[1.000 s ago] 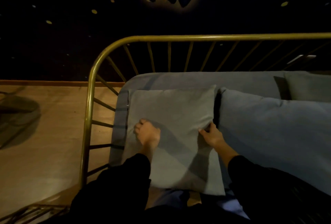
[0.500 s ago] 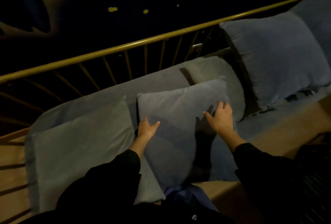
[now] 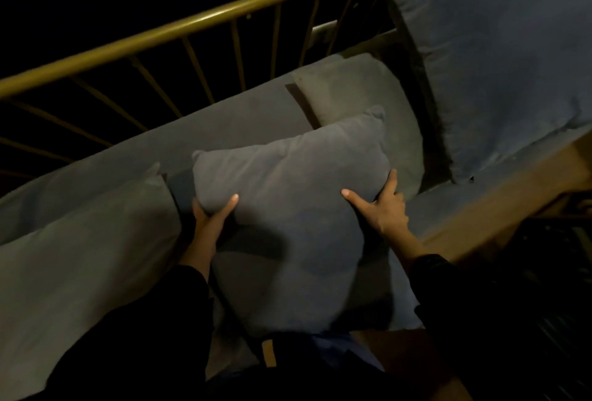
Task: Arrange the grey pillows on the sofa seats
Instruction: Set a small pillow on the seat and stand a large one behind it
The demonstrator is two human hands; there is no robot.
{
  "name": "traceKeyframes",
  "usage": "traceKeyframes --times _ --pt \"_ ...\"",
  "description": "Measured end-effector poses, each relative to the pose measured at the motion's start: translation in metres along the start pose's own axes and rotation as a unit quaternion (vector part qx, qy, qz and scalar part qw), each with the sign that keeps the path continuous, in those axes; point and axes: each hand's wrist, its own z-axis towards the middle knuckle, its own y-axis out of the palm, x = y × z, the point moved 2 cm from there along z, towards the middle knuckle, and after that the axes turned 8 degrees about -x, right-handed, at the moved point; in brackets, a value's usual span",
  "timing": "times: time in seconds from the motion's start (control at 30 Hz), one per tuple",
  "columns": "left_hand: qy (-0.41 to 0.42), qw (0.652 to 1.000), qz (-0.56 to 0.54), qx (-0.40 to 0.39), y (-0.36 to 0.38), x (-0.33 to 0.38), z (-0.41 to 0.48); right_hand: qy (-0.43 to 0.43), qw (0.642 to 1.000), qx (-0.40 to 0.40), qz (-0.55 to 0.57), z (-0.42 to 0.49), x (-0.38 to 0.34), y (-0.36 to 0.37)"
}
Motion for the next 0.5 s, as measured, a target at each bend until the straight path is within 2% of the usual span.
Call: traceKeyframes --times 0.1,0.33,0.5 --pt "-0.020 0.998 -0.062 0.022 0.003 0.002 -0.001 -0.015 1.000 0.018 0.005 -0.003 0.002 0.001" --pt "-0.057 0.995 -0.071 0.046 0.005 0.018 -0.043 -0.029 0.996 0.071 0.036 -0.024 -0.008 -0.002" --pt "-0.006 0.993 -0.117 -0.026 0.005 0.044 -0.083 -0.087 0.982 0.159 0.056 -0.052 -0.019 -0.023"
